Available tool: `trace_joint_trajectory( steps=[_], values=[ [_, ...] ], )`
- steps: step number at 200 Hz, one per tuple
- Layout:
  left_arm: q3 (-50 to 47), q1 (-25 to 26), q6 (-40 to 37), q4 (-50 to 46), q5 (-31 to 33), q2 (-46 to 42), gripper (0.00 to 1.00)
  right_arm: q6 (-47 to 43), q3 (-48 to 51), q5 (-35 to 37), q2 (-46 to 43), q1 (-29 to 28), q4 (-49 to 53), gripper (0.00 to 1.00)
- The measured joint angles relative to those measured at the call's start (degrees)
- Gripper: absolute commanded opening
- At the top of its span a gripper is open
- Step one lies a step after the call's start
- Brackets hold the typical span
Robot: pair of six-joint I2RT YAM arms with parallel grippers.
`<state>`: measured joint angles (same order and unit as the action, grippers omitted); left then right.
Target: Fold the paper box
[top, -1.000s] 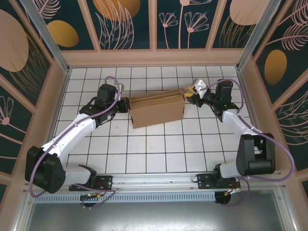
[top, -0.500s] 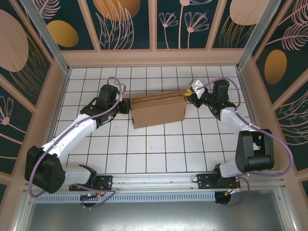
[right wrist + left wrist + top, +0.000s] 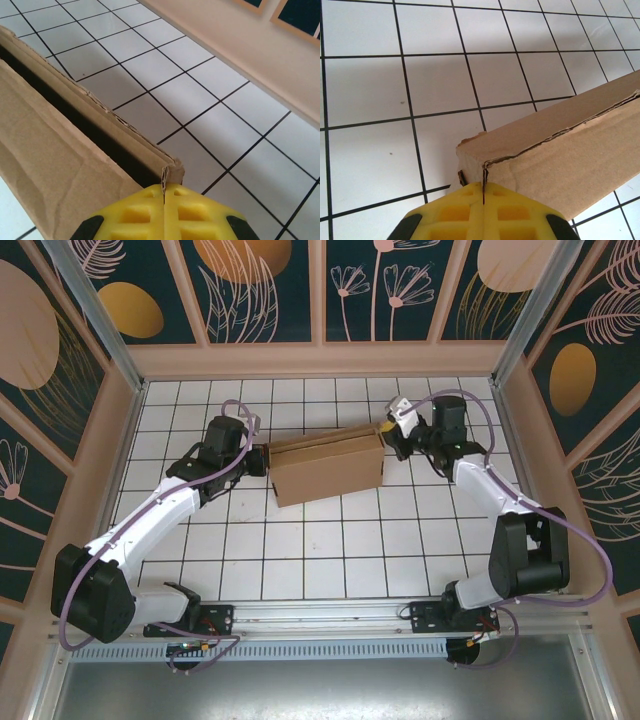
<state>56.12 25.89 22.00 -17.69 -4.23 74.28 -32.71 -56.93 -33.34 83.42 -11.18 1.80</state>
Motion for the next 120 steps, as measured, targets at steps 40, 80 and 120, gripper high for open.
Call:
trace_joint_trajectory(
  steps=[40, 80, 120],
  values=[
    [0.0, 0.3, -0.4, -0.2, 2.0, 0.0, 0.00, 7.9, -3.9, 6.0, 0.0, -3.1, 7.7, 0.00],
    [0.0, 1.1, -0.9, -0.4, 3.3, -0.1, 0.00, 15.4, -6.6, 10.9, 0.0, -5.0, 13.3, 0.00],
    [0.0, 1.7, -1.2, -0.5, 4.4, -0.2, 0.00, 25.9, -11.2, 13.0, 1.3, -5.6, 20.5, 0.00]
  ],
)
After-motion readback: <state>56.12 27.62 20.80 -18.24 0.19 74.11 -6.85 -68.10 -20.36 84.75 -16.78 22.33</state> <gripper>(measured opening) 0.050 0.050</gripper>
